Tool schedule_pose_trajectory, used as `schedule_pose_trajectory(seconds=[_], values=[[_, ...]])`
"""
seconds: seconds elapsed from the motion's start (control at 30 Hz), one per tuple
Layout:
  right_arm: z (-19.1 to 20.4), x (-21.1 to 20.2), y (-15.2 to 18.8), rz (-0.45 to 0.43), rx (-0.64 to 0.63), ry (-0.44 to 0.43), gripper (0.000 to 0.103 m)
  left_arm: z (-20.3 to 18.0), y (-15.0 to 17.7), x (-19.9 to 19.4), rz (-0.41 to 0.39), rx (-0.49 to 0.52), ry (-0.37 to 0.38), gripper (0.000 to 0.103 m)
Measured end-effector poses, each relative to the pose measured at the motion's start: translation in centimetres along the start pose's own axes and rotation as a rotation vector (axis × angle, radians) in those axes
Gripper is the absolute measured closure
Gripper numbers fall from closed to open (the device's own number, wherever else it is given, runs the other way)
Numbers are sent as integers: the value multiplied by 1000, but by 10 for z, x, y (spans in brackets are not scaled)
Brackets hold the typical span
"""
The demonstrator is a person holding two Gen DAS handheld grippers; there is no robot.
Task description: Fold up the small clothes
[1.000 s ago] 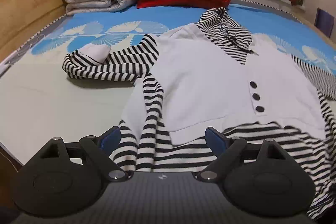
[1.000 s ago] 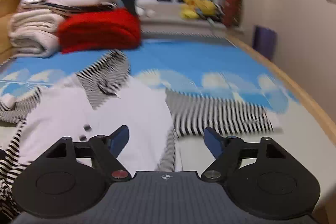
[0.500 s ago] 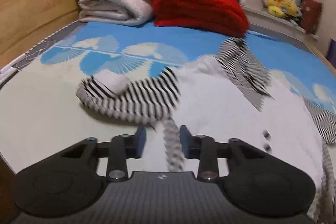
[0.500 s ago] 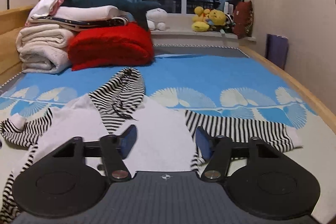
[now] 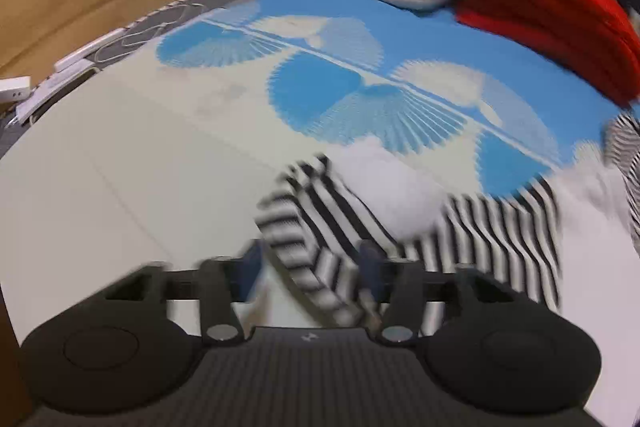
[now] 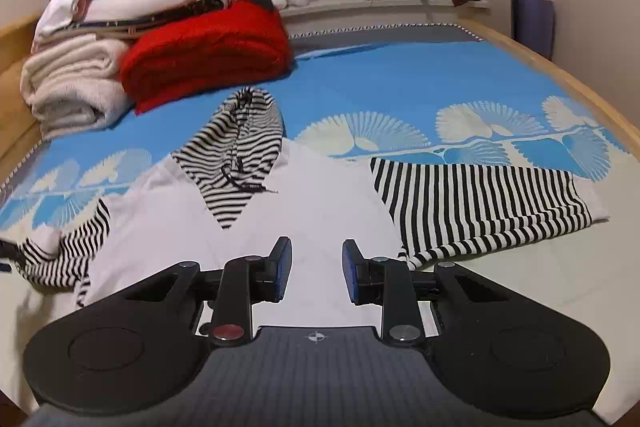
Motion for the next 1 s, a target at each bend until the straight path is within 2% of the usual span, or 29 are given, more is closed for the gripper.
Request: schedule_pose_trajectory(seconds=[0.03, 0.2, 0.27, 0.3, 0.33, 0.4, 0.47, 0.5, 0.6, 0.67, 0.7, 0.73, 0.77, 0.8, 0.83, 0.87, 0.9, 0.93, 1.0], values=[[1, 3, 1, 10, -11, 2, 74, 4, -2, 9, -1, 19, -24, 22], [4, 17, 5, 47, -50, 13, 74, 19, -8, 39, 15, 15, -41, 25], [8, 21, 8, 57, -59, 16, 74, 17, -6, 49, 32, 35, -39, 50], [9, 23, 8, 59, -67, 16, 74, 14, -4, 52, 54, 51, -25, 83], [11, 25, 9, 60, -80, 19, 74, 8, 1, 59, 74, 62, -16, 96], [15, 27, 8, 59, -96, 22, 74, 5, -2, 55, 52, 75, -39, 98], [18, 30, 5, 57, -88, 9, 74, -6, -22, 35, -45, 129, -61, 99], [19, 32, 3, 57, -82, 1, 74, -17, -34, 20, -100, 137, -33, 99], [26, 45, -4, 47, -80, -18, 74, -71, -65, -43, -240, 79, 186, 99], [30, 57, -11, 29, -52, -37, 74, -119, -70, -99, -318, 40, 398, 99], [30, 63, -13, 21, -37, -42, 74, -150, -65, -133, -346, 39, 542, 99], [28, 69, -14, 18, -22, -41, 74, -178, -54, -159, -331, 37, 686, 96], [25, 76, -14, 20, -2, -36, 74, -206, -39, -177, -264, 48, 832, 89], [22, 82, -13, 29, 13, -29, 74, -233, -19, -191, -146, 96, 985, 71], [18, 89, -10, 47, 35, -18, 74, -248, -4, -199, -70, 138, 1067, 68], [12, 96, -7, 64, 67, -4, 73, -254, 3, -201, -62, 161, 1065, 68], [8, 100, -3, 81, 95, 4, 73, -253, 3, -196, -75, 164, 1028, 63], [3, 106, 1, 109, 130, 8, 72, -248, 0, -186, -77, 144, 982, 60], [-6, 117, 11, 167, 207, 13, 70, -234, -5, -160, -34, 68, 917, 60]])
Point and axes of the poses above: each gripper's, at about its wrist camera, not at the fingertips, and x roughly the way its jaws point, z to its left, y to its underside, the point moved 8 cm from there along x, roughly the way its jaws point, and after that the axes turned 15 degrees about -z, right-handed, at the moved point
